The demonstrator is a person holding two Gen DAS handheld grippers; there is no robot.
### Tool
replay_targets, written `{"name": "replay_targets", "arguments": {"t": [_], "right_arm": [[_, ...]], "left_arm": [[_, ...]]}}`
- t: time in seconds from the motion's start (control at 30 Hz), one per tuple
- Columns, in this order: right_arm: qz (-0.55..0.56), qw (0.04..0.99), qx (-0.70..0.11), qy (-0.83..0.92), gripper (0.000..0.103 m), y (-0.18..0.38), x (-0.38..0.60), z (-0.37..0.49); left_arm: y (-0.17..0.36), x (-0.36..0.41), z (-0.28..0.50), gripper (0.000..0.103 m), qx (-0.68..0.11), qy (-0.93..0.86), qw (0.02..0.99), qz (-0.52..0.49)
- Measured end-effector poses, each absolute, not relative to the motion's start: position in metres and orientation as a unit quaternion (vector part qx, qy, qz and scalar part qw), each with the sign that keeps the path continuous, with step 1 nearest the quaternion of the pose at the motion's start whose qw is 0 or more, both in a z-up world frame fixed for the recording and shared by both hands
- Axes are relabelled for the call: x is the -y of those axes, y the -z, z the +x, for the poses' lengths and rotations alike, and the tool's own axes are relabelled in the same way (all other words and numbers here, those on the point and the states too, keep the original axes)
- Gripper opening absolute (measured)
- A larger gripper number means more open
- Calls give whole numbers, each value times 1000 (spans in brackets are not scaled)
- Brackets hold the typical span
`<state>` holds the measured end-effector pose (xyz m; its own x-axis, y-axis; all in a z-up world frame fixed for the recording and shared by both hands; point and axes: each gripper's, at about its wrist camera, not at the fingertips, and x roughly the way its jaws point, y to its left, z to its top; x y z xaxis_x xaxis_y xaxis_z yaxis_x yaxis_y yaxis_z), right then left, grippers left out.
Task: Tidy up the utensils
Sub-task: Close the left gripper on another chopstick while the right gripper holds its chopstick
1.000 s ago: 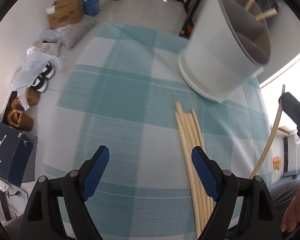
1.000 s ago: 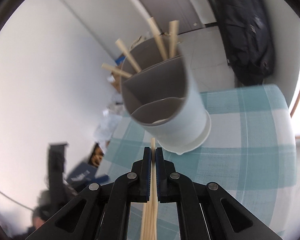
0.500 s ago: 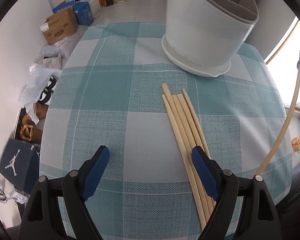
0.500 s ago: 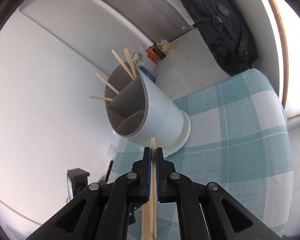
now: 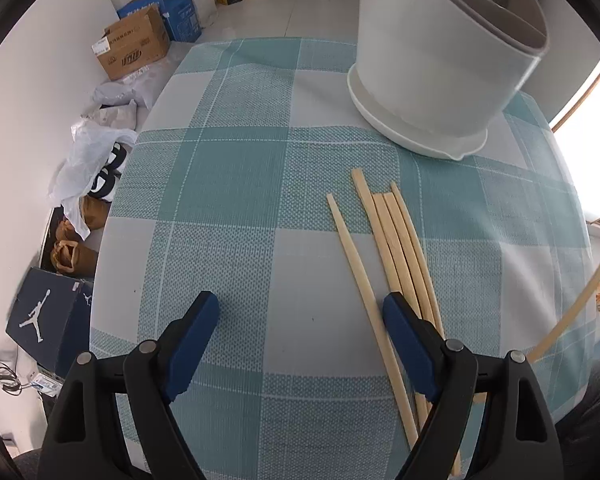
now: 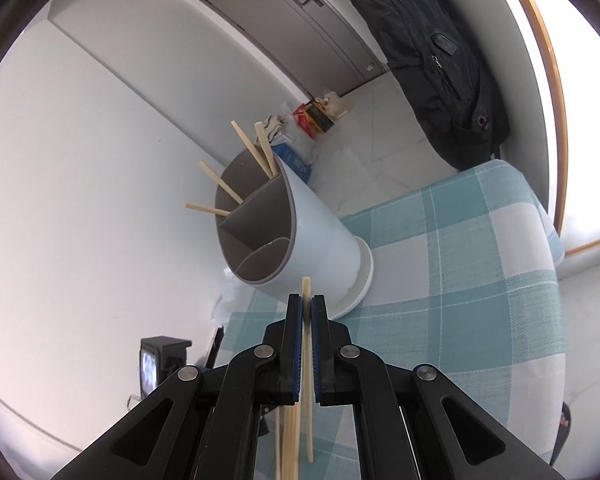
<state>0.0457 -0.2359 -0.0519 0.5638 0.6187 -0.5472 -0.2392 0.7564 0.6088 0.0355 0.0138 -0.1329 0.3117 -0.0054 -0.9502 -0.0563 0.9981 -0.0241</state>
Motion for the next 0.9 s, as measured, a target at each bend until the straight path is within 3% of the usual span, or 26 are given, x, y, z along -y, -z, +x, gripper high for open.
{"name": "replay_targets", "arguments": {"t": [0.13,0.3,0.47,0.9], "right_arm": [[240,854,-388,-252,4,49,238,44],[243,851,-392,-251,4,49,242,45],[243,851,-392,-251,4,48,245,43],[221,863,-377,-253,4,39,237,34]], "left_arm": [[131,-15,41,63,-585,-14,811,-24],[126,-3,48,25,-589,6,808,-14],[125,0,54,6,-596,5,803,-24],[109,4,40,2,-547,30,832,-87]]}}
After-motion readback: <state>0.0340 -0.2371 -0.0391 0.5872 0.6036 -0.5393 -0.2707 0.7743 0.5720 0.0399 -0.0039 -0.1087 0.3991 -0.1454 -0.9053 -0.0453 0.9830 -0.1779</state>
